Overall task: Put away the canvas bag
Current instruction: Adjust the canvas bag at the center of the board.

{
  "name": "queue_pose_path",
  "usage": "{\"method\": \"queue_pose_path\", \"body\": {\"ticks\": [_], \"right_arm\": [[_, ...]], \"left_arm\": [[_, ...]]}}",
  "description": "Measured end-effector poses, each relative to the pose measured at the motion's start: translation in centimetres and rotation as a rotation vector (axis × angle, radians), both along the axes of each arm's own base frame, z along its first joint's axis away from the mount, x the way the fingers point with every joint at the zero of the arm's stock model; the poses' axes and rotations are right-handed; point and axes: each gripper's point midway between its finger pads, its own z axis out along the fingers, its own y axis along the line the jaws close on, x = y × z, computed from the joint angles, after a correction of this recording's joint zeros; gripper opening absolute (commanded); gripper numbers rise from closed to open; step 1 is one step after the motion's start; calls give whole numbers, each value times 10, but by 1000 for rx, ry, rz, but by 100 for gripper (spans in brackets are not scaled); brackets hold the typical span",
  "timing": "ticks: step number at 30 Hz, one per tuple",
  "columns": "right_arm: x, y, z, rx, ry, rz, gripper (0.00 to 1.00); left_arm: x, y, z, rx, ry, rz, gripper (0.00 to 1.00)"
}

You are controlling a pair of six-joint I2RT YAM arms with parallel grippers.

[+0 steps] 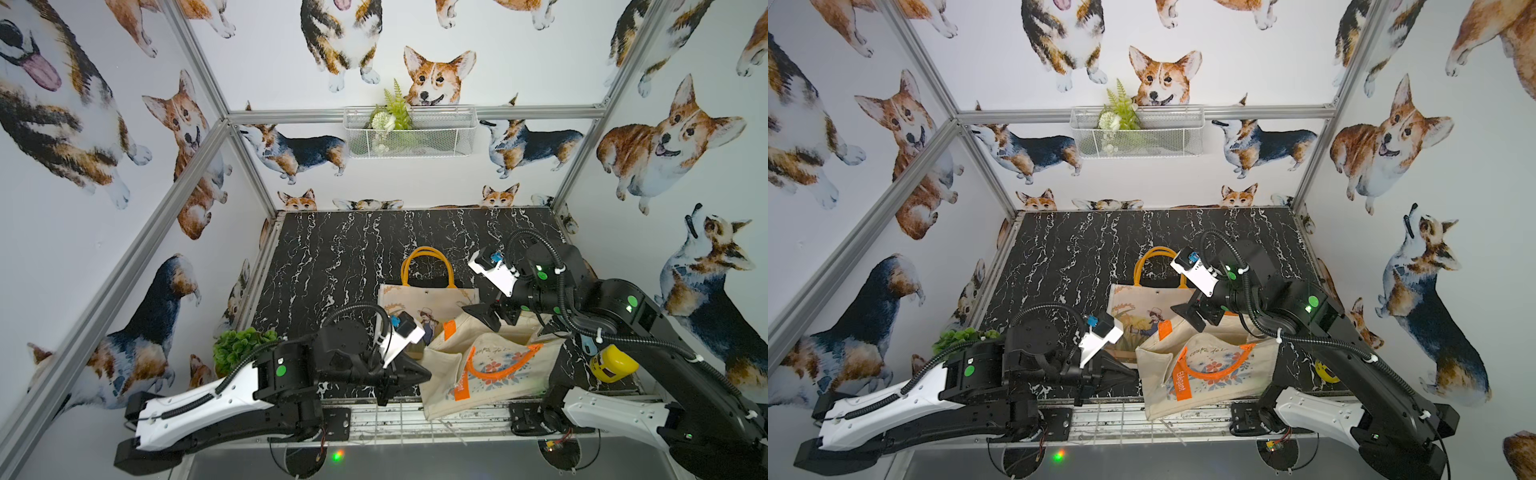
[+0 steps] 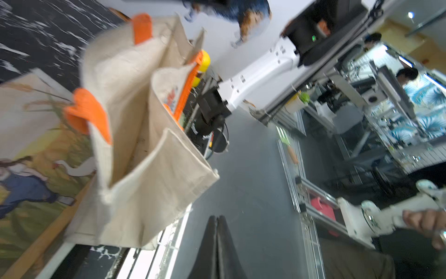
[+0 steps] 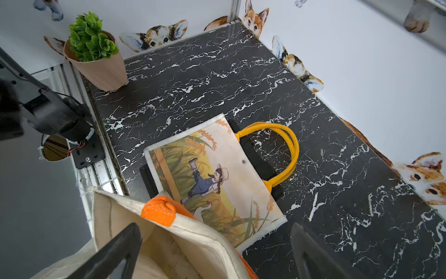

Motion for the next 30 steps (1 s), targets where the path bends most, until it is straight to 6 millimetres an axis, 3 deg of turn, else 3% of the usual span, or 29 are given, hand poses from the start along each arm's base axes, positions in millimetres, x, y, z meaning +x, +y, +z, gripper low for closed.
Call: {"method": "queue_pose_path", "body": {"ticks": [7, 9, 13, 22, 26, 30], "right_arm": [[15, 1, 2, 22, 58, -18, 99], [17, 7, -2, 11, 86, -6, 99], [26, 17, -17, -15, 148, 6, 99], [45, 34, -29, -21, 190, 10, 99], [58, 39, -41, -32, 226, 6, 99], [84, 43, -54, -35, 274, -4, 100]], "left_arm": [[-69, -34, -29, 136, 23, -245, 0], [-74, -37, -34, 150, 10, -255, 0], [-54, -42, -55, 188, -46, -136, 0], [0, -54, -109, 347, -135, 148, 0], [37, -38, -116, 404, -207, 342, 0], [86, 9, -113, 387, -235, 559, 0]]}}
